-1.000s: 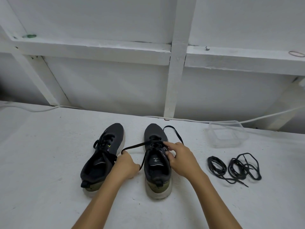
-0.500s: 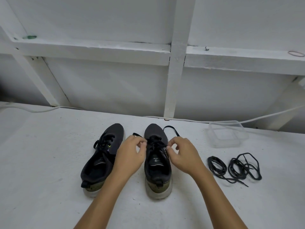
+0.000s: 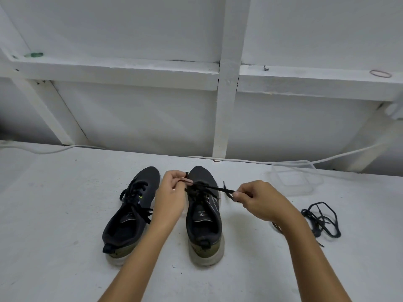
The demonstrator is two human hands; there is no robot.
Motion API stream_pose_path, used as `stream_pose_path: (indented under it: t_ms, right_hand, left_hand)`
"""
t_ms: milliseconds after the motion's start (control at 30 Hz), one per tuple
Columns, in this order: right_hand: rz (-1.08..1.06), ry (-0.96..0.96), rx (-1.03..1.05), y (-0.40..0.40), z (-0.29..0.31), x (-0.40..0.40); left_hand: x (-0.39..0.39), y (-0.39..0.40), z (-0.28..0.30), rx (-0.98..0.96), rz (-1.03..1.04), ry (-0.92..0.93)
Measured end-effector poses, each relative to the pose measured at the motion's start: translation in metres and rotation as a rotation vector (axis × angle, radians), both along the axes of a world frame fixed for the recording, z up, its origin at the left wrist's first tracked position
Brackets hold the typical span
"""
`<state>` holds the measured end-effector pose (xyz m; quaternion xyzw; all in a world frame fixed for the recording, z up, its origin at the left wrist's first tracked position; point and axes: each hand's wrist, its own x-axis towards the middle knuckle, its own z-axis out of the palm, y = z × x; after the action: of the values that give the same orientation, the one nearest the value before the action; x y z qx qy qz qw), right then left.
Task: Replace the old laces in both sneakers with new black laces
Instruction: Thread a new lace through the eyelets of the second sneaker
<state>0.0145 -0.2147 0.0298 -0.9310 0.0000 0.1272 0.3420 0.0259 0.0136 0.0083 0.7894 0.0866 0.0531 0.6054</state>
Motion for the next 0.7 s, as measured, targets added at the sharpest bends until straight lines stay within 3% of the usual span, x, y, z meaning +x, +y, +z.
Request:
stream_pose_path:
  t_ms: [133,200,300,700]
  right_hand:
    - [0.008,-0.07,0.029,0.005,0.001,-0.001]
    - [0.055,-0.101,0.033,0.013,0.004,0.0]
    - [0.109,-0.117,0.038,0.022,0.008,0.001]
    - [0.133,-0.116,0.09,0.032,0.012,-0.001]
  left_hand:
    - [-0.002,0.005,0.003,-0.02,-0.38,-0.017]
    - [-0.001,0.0,0.005,0.058,-0.503,-0.006]
    - [0.0,-0.005,0.006,0.226,-0.548,-0.073]
    - [-0.001,0.002,0.0,0.404,-0.539,-0.278]
